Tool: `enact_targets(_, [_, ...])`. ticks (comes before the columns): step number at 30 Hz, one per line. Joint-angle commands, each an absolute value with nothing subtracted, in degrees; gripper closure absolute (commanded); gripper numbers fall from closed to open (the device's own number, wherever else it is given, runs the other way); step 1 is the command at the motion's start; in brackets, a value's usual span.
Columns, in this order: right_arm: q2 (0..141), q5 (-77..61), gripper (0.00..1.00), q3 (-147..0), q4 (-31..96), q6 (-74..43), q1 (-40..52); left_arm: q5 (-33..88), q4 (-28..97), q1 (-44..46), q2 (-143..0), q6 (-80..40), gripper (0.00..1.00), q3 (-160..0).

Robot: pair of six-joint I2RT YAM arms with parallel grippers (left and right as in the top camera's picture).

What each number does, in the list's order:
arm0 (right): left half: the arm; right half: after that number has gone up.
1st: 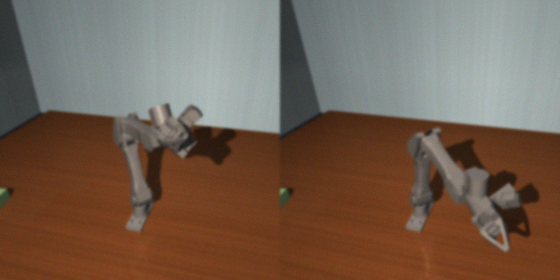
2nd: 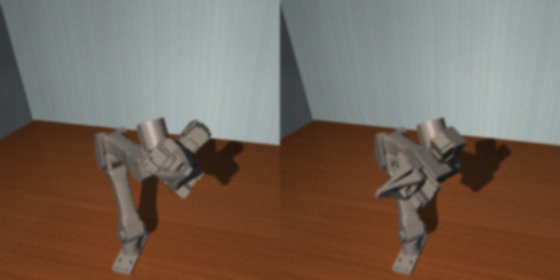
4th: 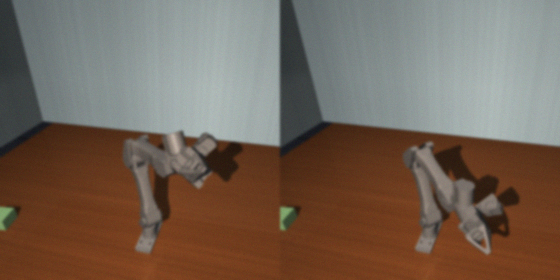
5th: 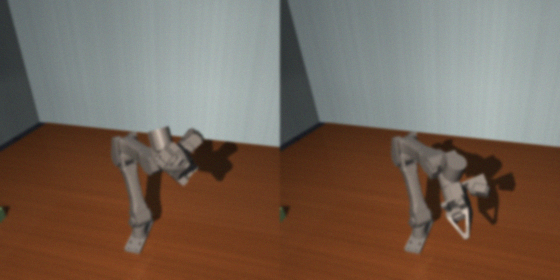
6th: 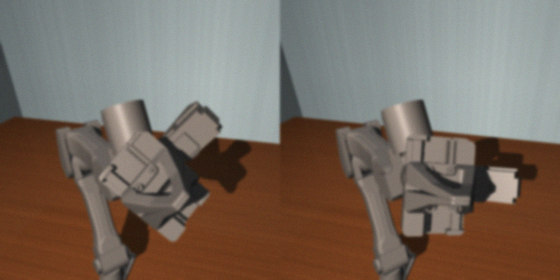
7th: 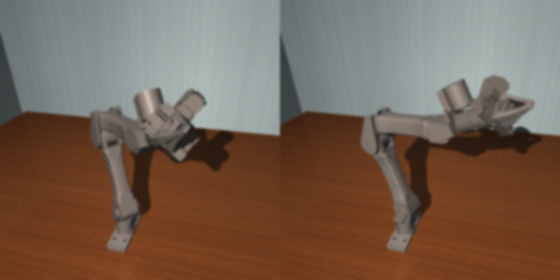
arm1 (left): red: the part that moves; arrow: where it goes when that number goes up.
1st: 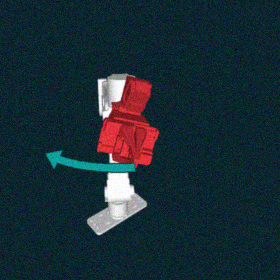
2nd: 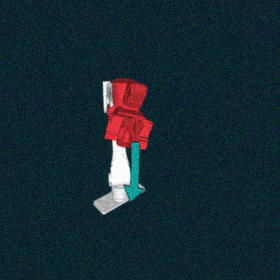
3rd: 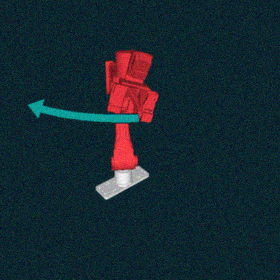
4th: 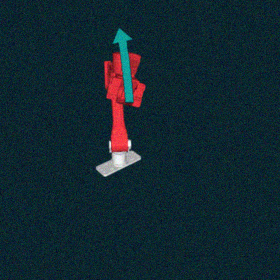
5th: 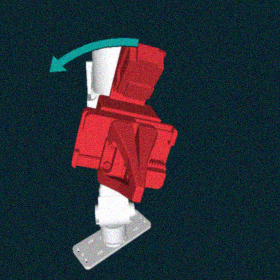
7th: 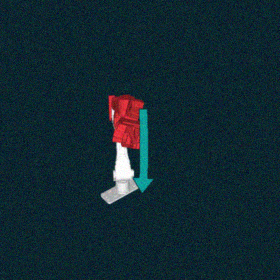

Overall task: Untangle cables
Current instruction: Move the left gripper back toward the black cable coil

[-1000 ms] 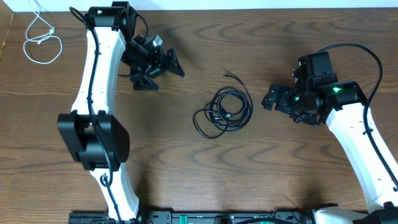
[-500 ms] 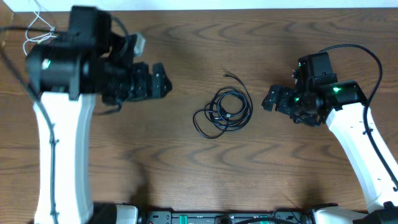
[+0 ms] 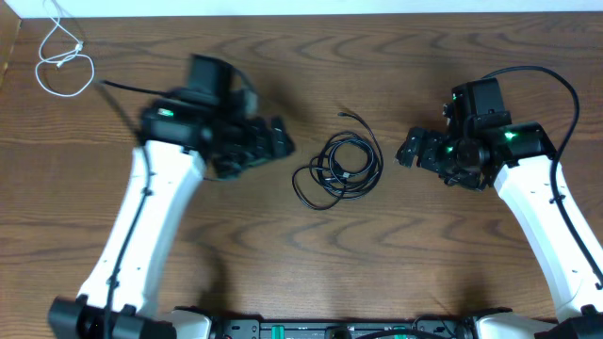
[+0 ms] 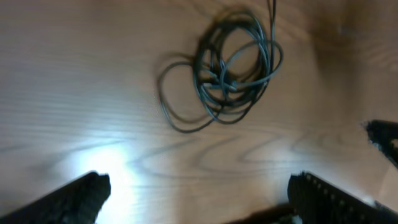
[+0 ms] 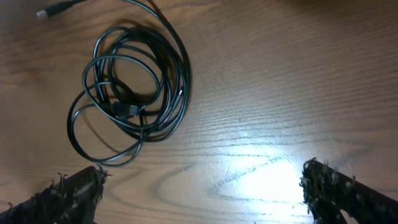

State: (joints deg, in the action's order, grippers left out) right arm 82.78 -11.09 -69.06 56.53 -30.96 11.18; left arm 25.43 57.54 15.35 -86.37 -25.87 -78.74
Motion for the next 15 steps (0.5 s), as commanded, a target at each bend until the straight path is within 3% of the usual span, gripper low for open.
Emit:
enact_targets(1, [82.9, -11.1, 0.01, -69.5, 56.4, -30.3, 11.4, 26.1, 49.9, 18.9, -87.6, -36.1, 0.03, -72.3])
enact_targets(10, [82.9, -11.1, 0.01, -69.5, 54.5, -30.3, 11.4, 22.0, 37.9, 25.7, -97.4, -51.8, 0.04, -67.5])
enact_targets(15, [83.0, -11.1, 0.01, -69.4, 54.3, -30.3, 11.4, 22.9, 32.5, 29.0, -101.9, -51.8, 0.21, -67.5])
